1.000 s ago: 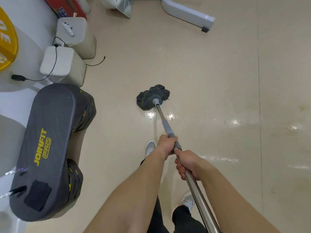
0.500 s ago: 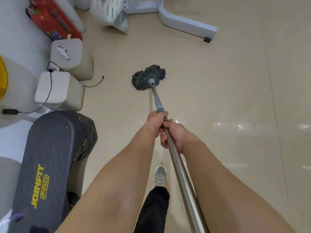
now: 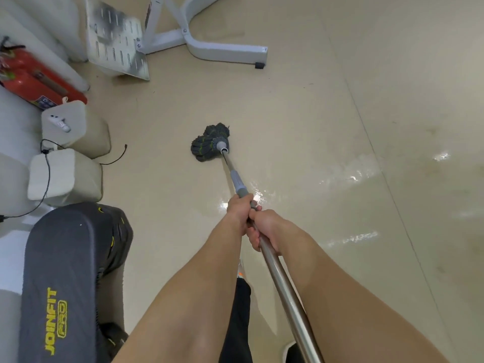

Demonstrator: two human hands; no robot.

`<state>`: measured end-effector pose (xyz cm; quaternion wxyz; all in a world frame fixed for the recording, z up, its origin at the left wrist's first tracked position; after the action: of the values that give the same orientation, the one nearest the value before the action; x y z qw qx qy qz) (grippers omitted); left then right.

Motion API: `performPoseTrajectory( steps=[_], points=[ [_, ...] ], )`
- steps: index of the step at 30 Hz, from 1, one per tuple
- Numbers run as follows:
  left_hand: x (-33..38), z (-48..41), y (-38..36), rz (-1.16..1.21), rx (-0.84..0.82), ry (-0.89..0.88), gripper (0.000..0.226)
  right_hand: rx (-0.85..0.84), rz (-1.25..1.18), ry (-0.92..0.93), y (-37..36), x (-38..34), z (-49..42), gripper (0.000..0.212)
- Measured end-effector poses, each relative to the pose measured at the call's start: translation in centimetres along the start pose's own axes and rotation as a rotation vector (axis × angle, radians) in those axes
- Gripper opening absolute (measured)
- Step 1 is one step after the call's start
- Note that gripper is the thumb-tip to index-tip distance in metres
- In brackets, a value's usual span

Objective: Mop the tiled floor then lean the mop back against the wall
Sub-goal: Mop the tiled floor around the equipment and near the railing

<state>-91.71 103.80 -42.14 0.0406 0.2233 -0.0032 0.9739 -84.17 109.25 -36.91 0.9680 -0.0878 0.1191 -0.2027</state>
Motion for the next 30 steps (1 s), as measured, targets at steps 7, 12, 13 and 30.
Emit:
performPoseTrajectory(
  steps=[7, 12, 13, 30],
  points=[
    [-13.0, 7.2, -14.4, -0.187, -0.167, 0.049, 0.006, 0.086, -0.133, 0.015, 16.0, 9.6, 7.2, 0.034],
    [-22.7, 13.4, -25.4, -0.385, -0.318, 0.071, 0.012, 0.169, -0.236, 0.052, 27.8, 16.9, 13.2, 0.036],
    [-24.5, 14.8, -27.4, -0.425, -0.342, 0.077, 0.012, 0.184, -0.257, 0.060, 29.8, 18.5, 14.3, 0.036],
    [-51.5, 30.5, -43.1, -0.917, -0.657, 0.367, 0.013, 0.385, -0.695, 0.006, 48.8, 42.2, 25.9, 0.037]
  ],
)
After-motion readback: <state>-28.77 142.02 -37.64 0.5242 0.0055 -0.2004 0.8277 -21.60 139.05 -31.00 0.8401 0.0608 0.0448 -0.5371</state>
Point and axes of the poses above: each hand's wrist, its own z-axis away from the middle knuckle, its own y-axis out of the back of the hand, x = y × z, the point moved 10 cm from there along -z, towards the middle knuckle, and after that the axes turned 1 degree about -z, right-handed, at the moved point
